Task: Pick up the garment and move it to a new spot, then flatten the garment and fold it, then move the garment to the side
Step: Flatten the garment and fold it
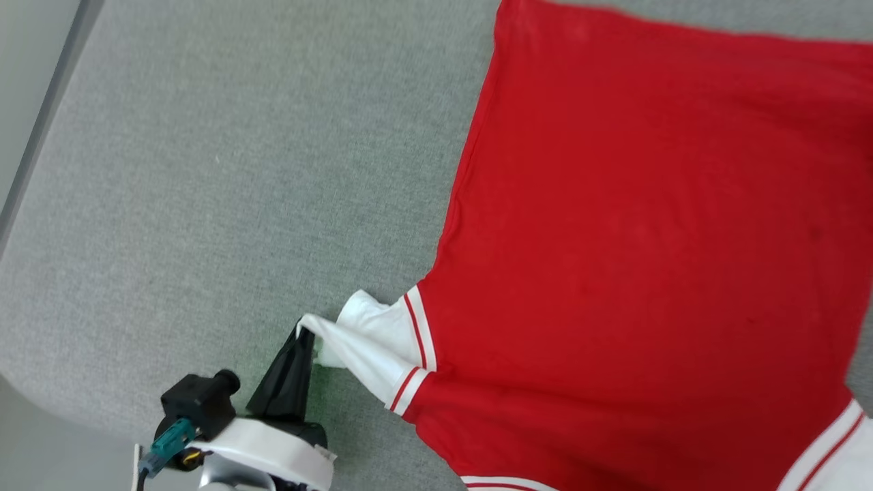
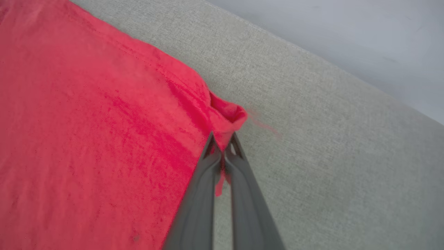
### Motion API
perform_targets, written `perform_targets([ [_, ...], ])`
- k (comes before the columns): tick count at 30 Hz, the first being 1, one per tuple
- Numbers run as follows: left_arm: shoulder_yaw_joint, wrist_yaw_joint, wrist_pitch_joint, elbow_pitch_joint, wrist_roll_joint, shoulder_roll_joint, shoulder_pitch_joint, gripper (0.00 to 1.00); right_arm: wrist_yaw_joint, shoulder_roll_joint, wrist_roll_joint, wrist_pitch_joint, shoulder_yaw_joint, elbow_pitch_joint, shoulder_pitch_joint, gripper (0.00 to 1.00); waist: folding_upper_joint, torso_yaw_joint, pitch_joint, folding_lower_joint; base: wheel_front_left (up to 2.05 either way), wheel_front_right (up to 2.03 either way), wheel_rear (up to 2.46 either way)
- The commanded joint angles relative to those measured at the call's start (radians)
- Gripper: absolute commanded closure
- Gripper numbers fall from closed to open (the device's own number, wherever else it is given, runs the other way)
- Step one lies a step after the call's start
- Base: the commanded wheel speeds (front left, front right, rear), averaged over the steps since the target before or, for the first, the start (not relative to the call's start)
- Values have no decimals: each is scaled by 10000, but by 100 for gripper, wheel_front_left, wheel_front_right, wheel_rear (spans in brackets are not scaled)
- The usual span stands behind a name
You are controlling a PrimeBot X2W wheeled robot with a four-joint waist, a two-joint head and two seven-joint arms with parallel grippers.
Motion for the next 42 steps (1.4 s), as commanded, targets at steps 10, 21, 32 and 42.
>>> perform_targets([
  [10, 290, 456, 283, -279, -271, 481, 1368, 100, -8, -1316, 1886, -1398, -126, -1408, 4156, 100, 0, -1175, -2459, -2, 0, 0, 0],
  [21, 439, 683, 441, -466, -429, 734, 2139, 100, -9, -1061, 2358, -1437, -1100, -1701, 8889, 100, 0, -1737, -3383, -2, 0, 0, 0],
  [32, 405, 689, 471, -433, -479, 841, 2161, 100, -8, -35, 2567, -1309, -1015, -1419, 11545, 100, 0, -1953, -3412, -2, 0, 0, 0],
  [42, 349, 720, 456, -394, -475, 880, 2073, 100, -11, 279, 2430, -2742, -2343, -2042, 10404, 0, 0, -2080, -3477, -2, 0, 0, 0],
])
